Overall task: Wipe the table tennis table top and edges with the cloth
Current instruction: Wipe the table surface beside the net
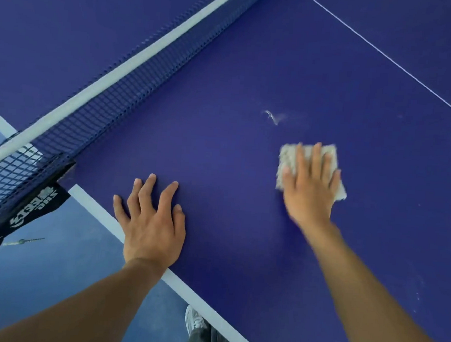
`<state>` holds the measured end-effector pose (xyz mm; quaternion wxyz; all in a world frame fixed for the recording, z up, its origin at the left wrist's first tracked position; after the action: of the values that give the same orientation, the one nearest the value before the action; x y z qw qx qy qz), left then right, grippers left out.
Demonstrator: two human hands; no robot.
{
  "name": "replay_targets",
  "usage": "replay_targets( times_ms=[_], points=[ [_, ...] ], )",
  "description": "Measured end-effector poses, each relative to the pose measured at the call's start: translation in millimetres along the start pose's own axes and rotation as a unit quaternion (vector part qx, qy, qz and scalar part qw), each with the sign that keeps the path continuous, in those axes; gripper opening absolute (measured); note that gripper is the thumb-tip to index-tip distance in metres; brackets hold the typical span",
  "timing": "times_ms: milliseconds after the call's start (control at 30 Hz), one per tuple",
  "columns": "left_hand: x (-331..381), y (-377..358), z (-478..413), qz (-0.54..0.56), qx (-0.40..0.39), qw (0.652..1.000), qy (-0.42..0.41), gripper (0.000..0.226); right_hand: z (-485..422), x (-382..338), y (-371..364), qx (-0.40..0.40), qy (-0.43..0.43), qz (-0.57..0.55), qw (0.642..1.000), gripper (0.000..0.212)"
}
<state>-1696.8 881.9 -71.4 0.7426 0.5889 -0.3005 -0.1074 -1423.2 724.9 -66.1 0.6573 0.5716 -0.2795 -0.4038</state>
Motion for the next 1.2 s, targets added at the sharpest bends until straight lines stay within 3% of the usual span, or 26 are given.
replay_targets(
  times_ms=[67,133,233,300,400,567,733,1000,1200],
  points=[
    [-0.9,-1.5,-1.0,-0.003,0.005,1.0,-0.006,0.05,-77.4,-13.1,13.6,-0.004,-0.102,-0.057,0.993,0.06],
    [-1.6,-2.8,-1.6,-0.005,0.006,1.0,-0.01,0.05,-127.5,-35.6,21.0,-0.025,-0.13,-0.074,0.988,0.06],
    [-1.9,-3.5,-2.3,-0.008,0.004,1.0,-0.013,0.05,-143.0,-82.4,16.7,-0.038,-0.022,-0.033,0.998,0.058],
    [-2.4,-2.5,-2.7,-0.009,-0.001,1.0,-0.016,0.051,-118.2,-107.3,7.4,-0.039,0.087,-0.013,0.995,0.056],
    [-1.8,-0.8,-2.6,-0.01,-0.008,1.0,-0.016,0.051,-51.2,-116.6,-8.9,-0.042,0.177,-0.001,0.983,0.056],
    [-2.8,-1.9,-3.4,0.012,-0.003,1.0,-0.015,0.044,88.6,-94.4,-34.9,-0.014,0.25,0.031,0.968,0.056],
    [-3.3,-1.6,-2.5,0.023,0.017,0.999,-0.018,0.042,205.6,-44.7,-56.1,0.012,0.271,0.047,0.961,0.056],
    [1.5,7.6,24.2,0.037,0.069,0.995,-0.066,0.042,324.1,93.3,-60.8,0.012,0.154,0.063,0.986,0.059],
    [33.1,4.8,98.9,0.093,0.094,0.983,-0.131,0.041,354.6,167.1,-46.1,-0.001,-0.071,0.034,0.997,0.061]
  ],
)
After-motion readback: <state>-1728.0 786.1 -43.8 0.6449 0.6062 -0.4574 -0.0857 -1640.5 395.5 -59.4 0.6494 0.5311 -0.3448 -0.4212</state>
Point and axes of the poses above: each hand's wrist, its own z-axis away from the middle knuckle, its own y-axis out of the back of the hand, x = y × z, the point moved 2 cm from there along -z, towards the middle knuckle, and after that the axes turned 4 degrees about z, right-handed, at the moved point
